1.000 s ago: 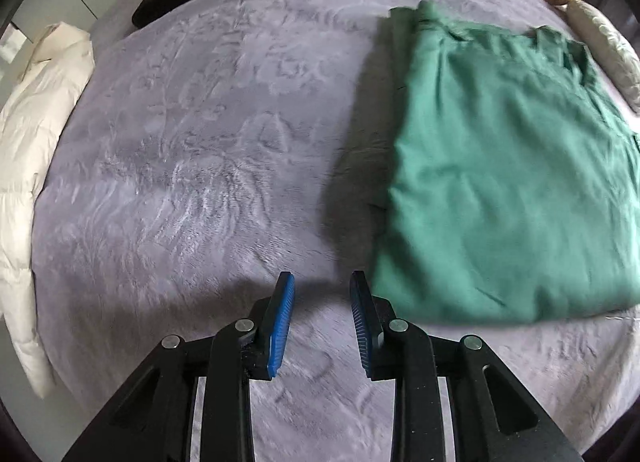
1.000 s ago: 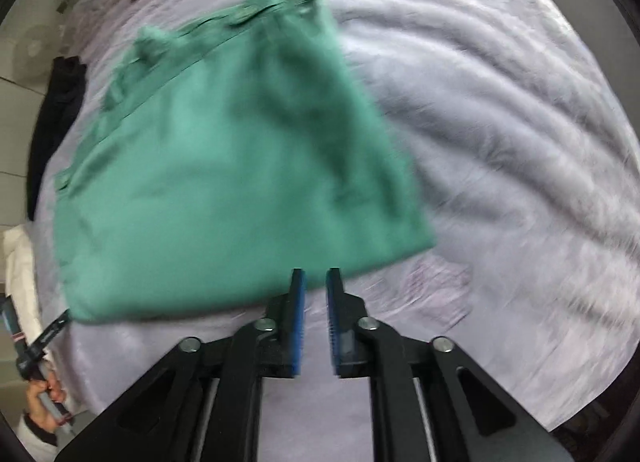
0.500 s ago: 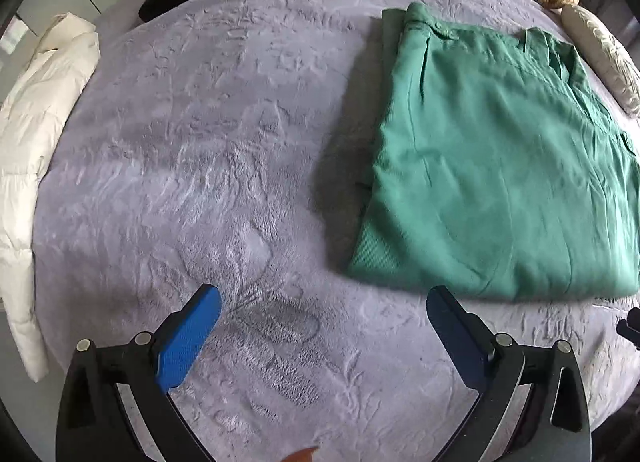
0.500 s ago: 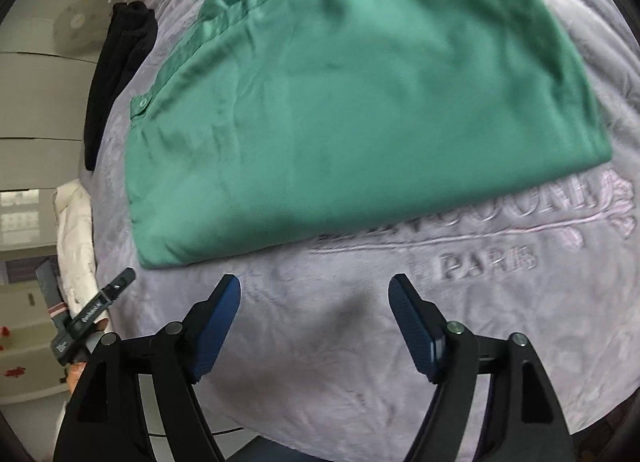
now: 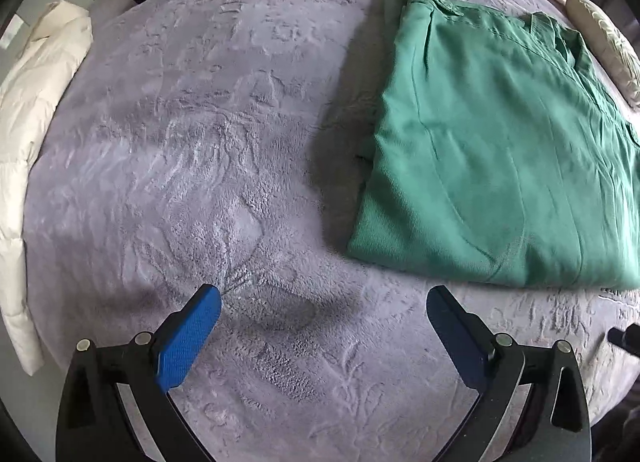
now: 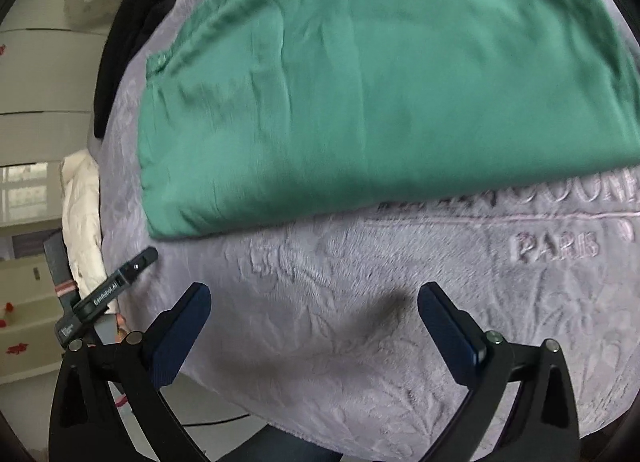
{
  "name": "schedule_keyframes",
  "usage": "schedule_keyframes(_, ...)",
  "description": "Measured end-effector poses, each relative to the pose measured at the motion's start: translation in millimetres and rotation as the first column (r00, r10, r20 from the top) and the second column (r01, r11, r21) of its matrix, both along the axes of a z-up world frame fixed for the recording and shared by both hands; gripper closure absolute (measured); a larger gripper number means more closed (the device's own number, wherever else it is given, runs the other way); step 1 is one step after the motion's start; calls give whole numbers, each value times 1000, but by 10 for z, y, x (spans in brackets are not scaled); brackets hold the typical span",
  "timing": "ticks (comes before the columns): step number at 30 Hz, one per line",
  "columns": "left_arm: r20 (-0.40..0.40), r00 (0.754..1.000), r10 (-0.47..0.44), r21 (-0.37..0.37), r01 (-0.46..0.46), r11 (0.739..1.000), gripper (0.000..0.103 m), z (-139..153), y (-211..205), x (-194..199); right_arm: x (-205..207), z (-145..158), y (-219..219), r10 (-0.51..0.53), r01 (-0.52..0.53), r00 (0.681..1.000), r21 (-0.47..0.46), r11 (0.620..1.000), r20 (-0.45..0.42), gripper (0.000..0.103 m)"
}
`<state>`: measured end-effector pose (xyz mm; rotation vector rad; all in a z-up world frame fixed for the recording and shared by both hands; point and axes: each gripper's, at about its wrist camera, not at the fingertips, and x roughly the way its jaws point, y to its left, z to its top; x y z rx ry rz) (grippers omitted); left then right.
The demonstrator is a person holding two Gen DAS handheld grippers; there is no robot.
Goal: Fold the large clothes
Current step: 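Withdraw both open grippers from the folded shirt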
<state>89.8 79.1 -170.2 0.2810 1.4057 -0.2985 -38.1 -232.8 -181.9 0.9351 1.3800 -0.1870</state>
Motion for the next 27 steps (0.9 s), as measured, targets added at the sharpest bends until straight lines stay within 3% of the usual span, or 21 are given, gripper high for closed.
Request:
schedule_keyframes(7,-21,1000,-7,-5,7,1000,0,-89,-11,54,-32,-161,83,-24,26,999,78,997,-26,0)
schedule_keyframes(14,-27,999,-22,1,22,1000,0,-184,-101,70,-43,-172,91,-80,76,996,108,991,30,0)
schedule_keyframes(23,-23,999,-49,34,50,998,0,-355,-238,88,91,-283,201,-195,180,979,194,964,58,0)
schedule_keyframes(27,-36,998,-57,7,58,998,0,-399,-283,90,223,-350,271,-210,185,976,272,944,65,0)
